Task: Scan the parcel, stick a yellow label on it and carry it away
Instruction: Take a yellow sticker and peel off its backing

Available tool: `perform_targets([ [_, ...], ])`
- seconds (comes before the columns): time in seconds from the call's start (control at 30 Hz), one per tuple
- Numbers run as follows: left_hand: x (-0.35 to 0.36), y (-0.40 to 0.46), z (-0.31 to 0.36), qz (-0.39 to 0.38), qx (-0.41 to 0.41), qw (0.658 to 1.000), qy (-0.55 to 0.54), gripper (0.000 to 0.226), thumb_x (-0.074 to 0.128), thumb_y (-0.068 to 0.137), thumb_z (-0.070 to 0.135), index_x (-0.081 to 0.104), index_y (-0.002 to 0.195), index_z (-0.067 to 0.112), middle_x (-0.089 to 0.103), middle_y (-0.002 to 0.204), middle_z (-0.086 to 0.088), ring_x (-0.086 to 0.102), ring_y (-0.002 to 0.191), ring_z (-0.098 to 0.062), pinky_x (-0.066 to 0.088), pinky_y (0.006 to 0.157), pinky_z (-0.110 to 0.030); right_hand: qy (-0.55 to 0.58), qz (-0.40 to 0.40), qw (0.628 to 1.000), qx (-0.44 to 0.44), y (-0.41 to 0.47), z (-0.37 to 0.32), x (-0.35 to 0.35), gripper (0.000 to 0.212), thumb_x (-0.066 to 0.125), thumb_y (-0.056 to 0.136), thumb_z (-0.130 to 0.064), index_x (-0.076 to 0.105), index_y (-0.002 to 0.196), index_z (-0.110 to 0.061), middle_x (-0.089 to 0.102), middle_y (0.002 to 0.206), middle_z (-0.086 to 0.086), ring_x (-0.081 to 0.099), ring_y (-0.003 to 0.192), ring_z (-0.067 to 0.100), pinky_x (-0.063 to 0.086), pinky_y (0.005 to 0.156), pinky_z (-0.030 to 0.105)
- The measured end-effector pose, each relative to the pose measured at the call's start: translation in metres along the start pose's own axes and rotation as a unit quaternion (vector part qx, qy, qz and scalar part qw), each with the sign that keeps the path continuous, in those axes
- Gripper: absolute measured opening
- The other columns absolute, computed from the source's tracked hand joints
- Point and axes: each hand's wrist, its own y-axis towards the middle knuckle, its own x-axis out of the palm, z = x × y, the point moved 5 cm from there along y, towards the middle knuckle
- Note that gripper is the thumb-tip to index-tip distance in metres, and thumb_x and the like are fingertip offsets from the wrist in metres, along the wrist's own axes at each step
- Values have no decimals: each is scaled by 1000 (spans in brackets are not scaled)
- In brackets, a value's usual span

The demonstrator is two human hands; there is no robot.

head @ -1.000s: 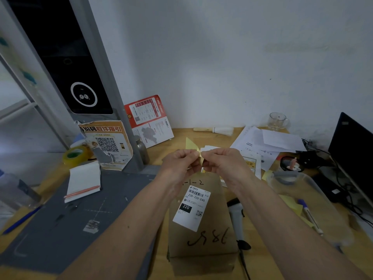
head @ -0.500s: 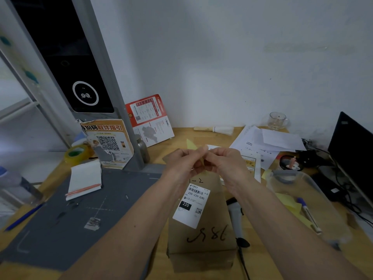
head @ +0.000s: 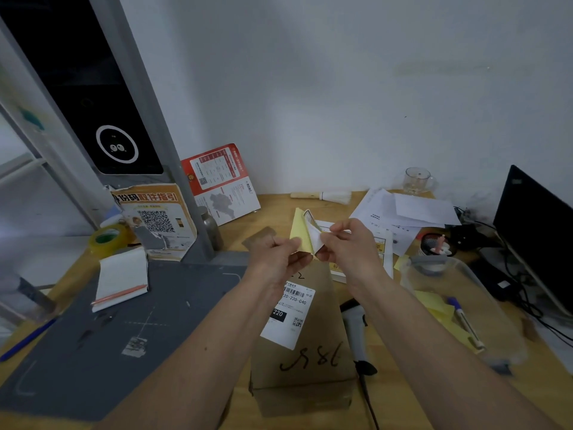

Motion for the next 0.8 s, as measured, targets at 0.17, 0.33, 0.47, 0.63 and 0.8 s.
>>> perform_targets([
  [0.17,5,4,-9,8,-25,1000,-14,10,59,88,-2,52,81,2,63,91,-23,65,73,-28,61,63,-32,24,10,1000,4,3,4,-12,20,53,88,5,52,78,-12,61,84,13,56,50,19,51,58,29],
  [0.33,7,13,-17,52,-24,998,-39,33,58,86,-9,47,113,6,60,91,-19,64,70,-25,58,48,-26,61,25,998,9,9,13,-27,23,48,90,8,59,78,-8,61,84,11,60,67,20,55,64,30],
  [0.47,16,17,-24,43,-21,999,4,24,56,85,-11,60,99,8,61,101,-19,64,78,-26,57,49,-23,74,17,997,17,12,19,-40,30,43,92,9,66,81,-6,65,88,8,62,73,21,56,65,31],
  [0.63,30,29,-39,57,-35,998,8,25,49,88,-13,68,88,4,58,126,-21,64,98,-31,60,57,-25,76,41,996,31,18,29,-62,31,46,95,3,72,83,-9,66,108,7,62,90,23,52,62,25],
  [0.8,46,39,-57,59,-52,997,22,45,43,87,-18,59,124,2,51,135,-15,61,103,-27,56,68,-26,90,92,991,33,24,34,-94,26,46,96,-2,72,96,-9,65,120,10,61,91,18,52,65,24],
])
